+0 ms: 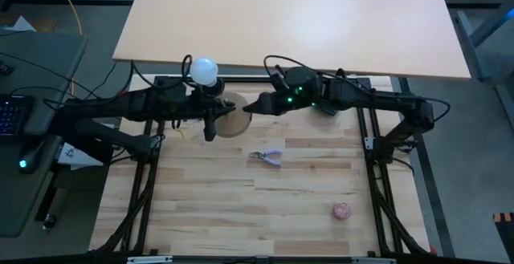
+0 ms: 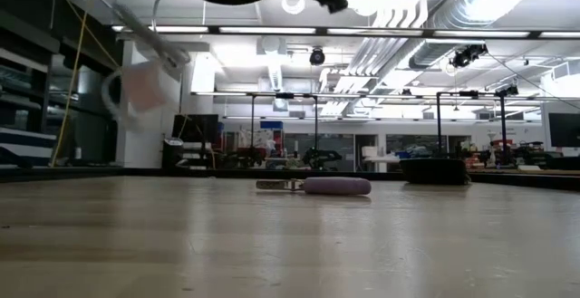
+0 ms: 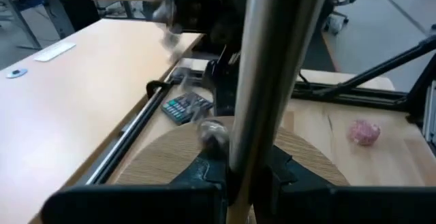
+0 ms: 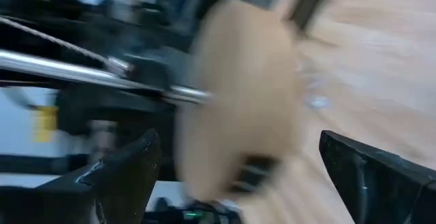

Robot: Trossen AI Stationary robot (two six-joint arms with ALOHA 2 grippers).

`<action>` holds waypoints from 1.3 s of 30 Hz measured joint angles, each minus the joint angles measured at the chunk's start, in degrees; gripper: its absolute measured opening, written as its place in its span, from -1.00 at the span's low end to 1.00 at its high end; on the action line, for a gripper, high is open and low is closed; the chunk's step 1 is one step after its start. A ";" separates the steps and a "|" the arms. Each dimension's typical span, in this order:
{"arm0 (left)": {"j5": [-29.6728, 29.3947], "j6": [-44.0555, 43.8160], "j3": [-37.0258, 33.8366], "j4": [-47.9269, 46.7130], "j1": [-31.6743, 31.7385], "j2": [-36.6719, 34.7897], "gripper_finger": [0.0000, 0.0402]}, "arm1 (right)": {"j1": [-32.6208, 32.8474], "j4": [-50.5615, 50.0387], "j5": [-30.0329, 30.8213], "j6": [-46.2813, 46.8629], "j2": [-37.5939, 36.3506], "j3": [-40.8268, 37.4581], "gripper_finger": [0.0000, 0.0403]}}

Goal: Screw lightbulb
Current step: Remove the light bulb from the lamp socket

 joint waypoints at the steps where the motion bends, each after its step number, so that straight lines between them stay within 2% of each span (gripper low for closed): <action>1: 0.02 0.00 0.00 0.67 0.00 0.06 -0.89 | 0.00 2.65 -0.63 0.81 0.46 0.00 0.91; 4: -0.10 -0.02 0.00 2.80 0.02 0.26 -0.89 | 0.31 6.59 -1.07 2.64 1.40 0.02 0.91; 8: -0.72 0.39 0.02 4.23 0.04 0.75 -0.89 | 0.93 6.79 -0.46 2.61 1.55 0.02 0.91; 11: -1.05 0.44 0.01 4.69 0.04 0.84 -0.89 | 1.24 6.79 1.33 2.57 1.42 0.02 0.80; 14: -1.08 0.44 0.04 4.75 0.04 0.74 -0.89 | 1.57 6.75 2.42 2.61 1.34 0.02 0.51; 19: -1.38 1.10 0.07 5.06 0.02 0.63 -0.89 | 1.68 6.20 3.29 3.60 1.31 -0.04 -0.24; 20: -1.68 1.69 0.09 5.42 0.02 0.59 -0.89 | 1.64 6.55 3.33 3.96 1.19 -0.04 -0.30; 25: -0.49 2.20 0.20 5.36 0.02 0.39 -0.85 | 1.68 7.35 3.28 3.39 1.12 0.02 -0.30; 33: 0.61 -3.38 0.02 -0.82 0.04 -1.72 -0.30 | 1.38 7.48 3.28 0.62 0.61 0.02 -0.36; 39: 0.41 -7.54 0.02 -8.08 0.04 -4.41 -0.05 | -0.03 7.97 3.43 0.58 -0.13 -0.02 -0.36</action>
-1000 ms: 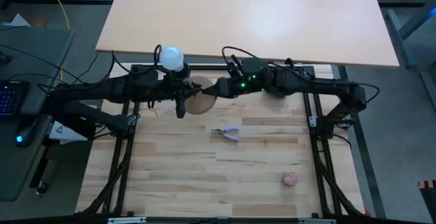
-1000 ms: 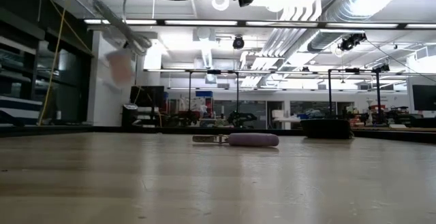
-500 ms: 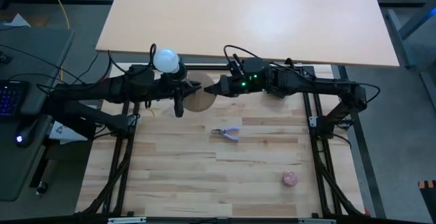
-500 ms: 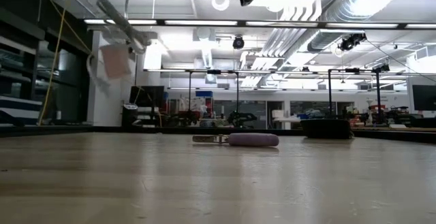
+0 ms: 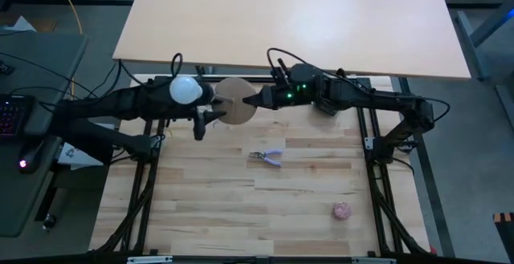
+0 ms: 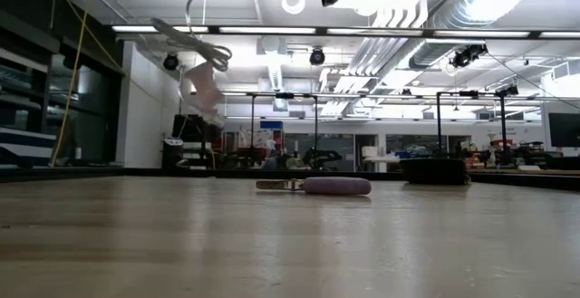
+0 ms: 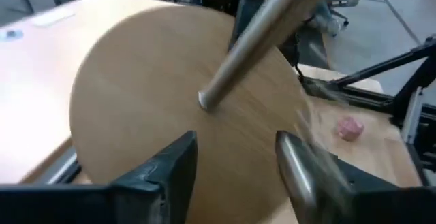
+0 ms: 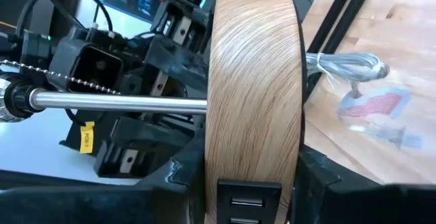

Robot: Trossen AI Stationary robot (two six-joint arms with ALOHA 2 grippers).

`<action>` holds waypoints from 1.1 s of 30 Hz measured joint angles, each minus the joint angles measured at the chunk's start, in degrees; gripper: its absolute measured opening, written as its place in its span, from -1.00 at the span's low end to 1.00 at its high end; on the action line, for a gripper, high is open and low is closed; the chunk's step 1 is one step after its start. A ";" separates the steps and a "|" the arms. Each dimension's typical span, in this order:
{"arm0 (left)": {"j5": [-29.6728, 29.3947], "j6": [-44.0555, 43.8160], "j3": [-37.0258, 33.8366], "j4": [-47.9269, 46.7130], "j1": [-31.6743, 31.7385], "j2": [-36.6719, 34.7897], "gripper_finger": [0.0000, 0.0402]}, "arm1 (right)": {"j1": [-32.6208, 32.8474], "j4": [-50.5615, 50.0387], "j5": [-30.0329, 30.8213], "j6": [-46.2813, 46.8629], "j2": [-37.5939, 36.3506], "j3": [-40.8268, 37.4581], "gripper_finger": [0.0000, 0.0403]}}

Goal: Screw lightbulb
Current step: Remove the light bulb from the lamp socket

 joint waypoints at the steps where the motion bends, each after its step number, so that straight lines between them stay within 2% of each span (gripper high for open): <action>1: 0.02 -1.00 0.00 -1.04 0.00 -0.49 -0.03 | -0.11 0.15 0.02 0.00 0.00 0.00 -0.36; 6: 0.92 -7.97 -0.26 -8.03 -0.02 -3.90 0.03 | -0.83 1.45 -0.32 -1.16 -0.01 0.00 -0.36; 9: 0.89 -14.06 -3.71 -11.45 -0.48 -7.94 0.03 | -1.45 1.88 -0.50 -2.83 -0.63 -0.02 -0.36; 14: -1.95 -26.79 -14.95 -6.15 -2.08 -16.99 0.03 | -2.62 2.70 -0.49 -4.66 -2.89 0.00 -0.36; 17: -1.95 -27.10 -21.37 1.00 -2.87 -19.90 0.03 | -2.99 2.58 -0.51 -4.52 -3.70 0.00 -0.36; 19: -0.89 -21.53 -22.38 2.43 -3.48 -18.86 0.01 | -3.01 2.62 -0.51 -3.84 -3.85 0.00 -0.36; 22: -1.15 -7.26 -21.08 -0.72 -4.97 -14.08 -0.02 | -2.97 2.54 -0.96 -0.83 -3.87 0.00 -0.36; 25: -6.18 9.02 -17.98 -4.52 -6.92 -8.49 -0.05 | -2.97 2.48 -1.09 2.10 -3.87 0.00 -0.36; 28: -17.75 25.43 -14.25 -7.61 -9.61 -3.79 -0.05 | -2.92 2.64 -0.54 4.92 -3.87 0.00 -0.36; 33: -45.39 45.09 -8.31 -6.27 -14.40 -0.31 -0.05 | -2.12 2.66 3.11 6.82 -3.87 0.00 -0.36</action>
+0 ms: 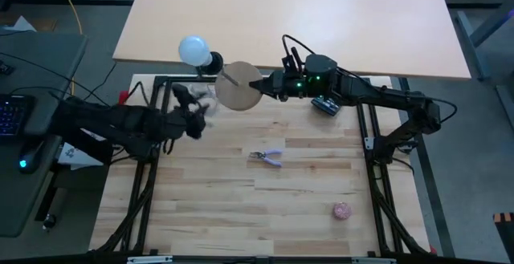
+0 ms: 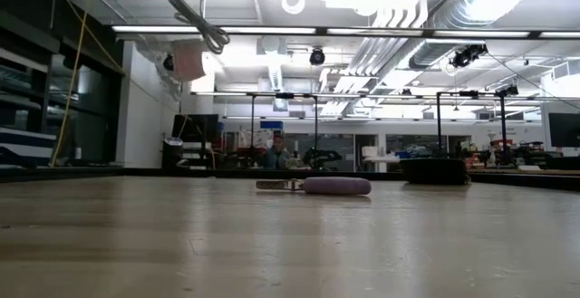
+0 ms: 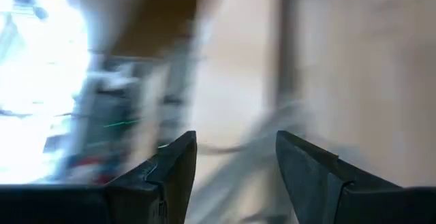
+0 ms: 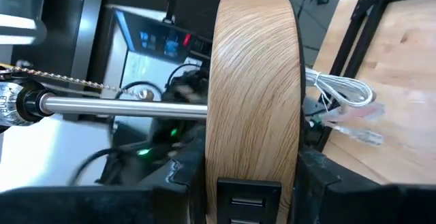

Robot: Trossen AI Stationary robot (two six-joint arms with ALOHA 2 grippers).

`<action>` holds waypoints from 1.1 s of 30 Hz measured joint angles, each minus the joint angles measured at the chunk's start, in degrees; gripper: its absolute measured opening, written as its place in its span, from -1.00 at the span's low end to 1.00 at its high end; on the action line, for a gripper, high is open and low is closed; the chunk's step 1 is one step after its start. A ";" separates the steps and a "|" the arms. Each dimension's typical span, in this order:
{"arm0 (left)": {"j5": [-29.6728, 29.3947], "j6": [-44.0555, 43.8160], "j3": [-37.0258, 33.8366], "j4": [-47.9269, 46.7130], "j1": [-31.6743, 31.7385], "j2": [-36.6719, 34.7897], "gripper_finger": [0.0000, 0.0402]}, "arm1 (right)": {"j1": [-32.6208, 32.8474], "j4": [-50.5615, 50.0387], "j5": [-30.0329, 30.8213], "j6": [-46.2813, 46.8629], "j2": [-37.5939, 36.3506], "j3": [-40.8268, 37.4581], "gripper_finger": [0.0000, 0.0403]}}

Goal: Screw lightbulb
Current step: Remove the light bulb from the lamp socket

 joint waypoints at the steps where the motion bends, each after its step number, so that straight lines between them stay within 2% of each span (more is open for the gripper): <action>1: -3.83 2.80 1.07 0.72 -0.80 0.22 -0.05 | 0.01 0.01 0.74 0.11 0.00 0.00 -0.36; 4: -8.49 9.52 2.96 4.35 -2.90 -0.04 -0.05 | -0.01 1.07 2.09 1.49 0.00 0.00 -0.36; 8: -5.15 18.62 3.89 9.52 -5.01 -0.76 -0.05 | -0.43 3.80 2.03 4.08 -0.04 0.11 -0.36; 14: 0.83 32.57 3.87 12.92 -3.76 0.47 -0.05 | -0.02 5.10 2.46 5.77 -0.04 0.11 -0.36; 24: -1.58 51.97 3.76 29.31 -1.90 2.76 -0.05 | 0.66 7.30 4.57 8.46 -0.24 0.20 -0.36; 29: -0.71 56.39 3.87 35.00 -3.89 2.40 -0.05 | 0.58 6.58 4.38 8.28 -0.04 0.17 -0.36; 33: 3.24 56.36 3.87 35.80 -4.11 2.51 -0.05 | 0.73 5.82 4.38 8.48 0.24 0.00 -0.36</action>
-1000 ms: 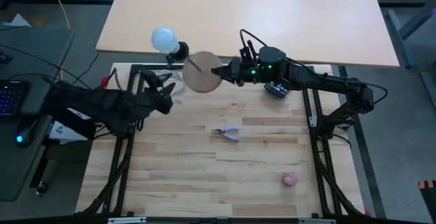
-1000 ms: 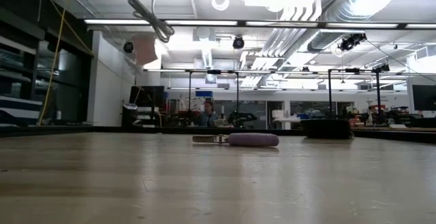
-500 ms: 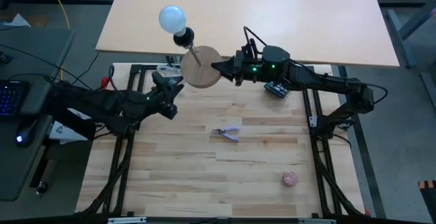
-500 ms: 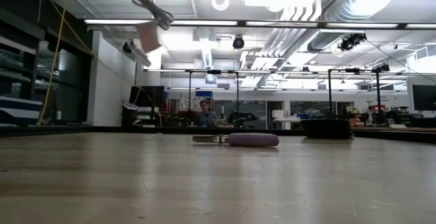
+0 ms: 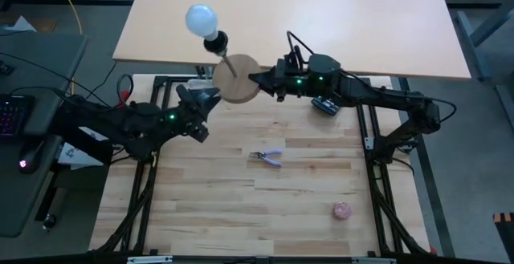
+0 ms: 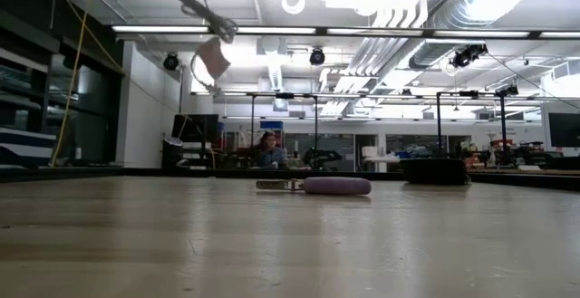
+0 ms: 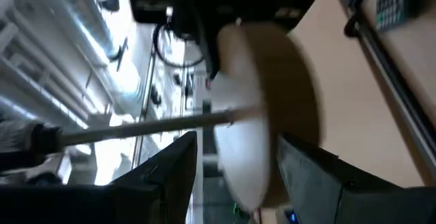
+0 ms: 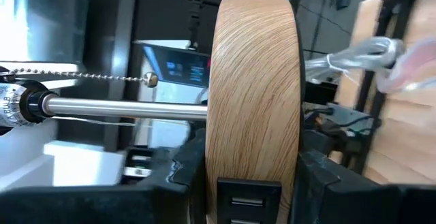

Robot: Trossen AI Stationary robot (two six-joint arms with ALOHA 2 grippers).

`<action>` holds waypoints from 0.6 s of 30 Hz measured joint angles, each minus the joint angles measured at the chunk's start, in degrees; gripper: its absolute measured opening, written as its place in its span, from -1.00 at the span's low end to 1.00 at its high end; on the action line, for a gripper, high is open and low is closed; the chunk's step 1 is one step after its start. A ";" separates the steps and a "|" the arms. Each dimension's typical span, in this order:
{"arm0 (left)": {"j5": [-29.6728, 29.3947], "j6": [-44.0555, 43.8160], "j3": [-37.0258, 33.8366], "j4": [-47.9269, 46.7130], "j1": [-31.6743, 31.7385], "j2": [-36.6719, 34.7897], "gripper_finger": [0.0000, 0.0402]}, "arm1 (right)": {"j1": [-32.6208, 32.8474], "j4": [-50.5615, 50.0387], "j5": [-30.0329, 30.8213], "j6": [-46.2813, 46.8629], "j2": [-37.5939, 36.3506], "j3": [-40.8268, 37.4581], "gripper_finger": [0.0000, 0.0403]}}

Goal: Screw lightbulb
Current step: Remove the light bulb from the lamp socket

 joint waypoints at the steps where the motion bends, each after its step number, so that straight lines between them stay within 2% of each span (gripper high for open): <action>1: 1.12 -0.34 0.00 -0.16 0.04 0.03 -0.05 | 0.02 0.68 0.00 0.43 -0.05 0.00 -0.36; 10: 0.11 -1.05 -0.02 -3.16 1.01 0.72 -0.05 | 0.37 2.45 -0.46 0.72 -0.20 0.04 -0.36; 14: 0.13 -3.80 0.00 -8.32 0.94 0.66 -0.05 | 0.39 2.08 -0.55 0.52 -0.15 0.03 -0.36; 18: 0.03 0.21 0.00 -6.97 1.01 0.70 -0.05 | 0.36 2.05 -0.66 0.67 -0.09 -0.03 -0.37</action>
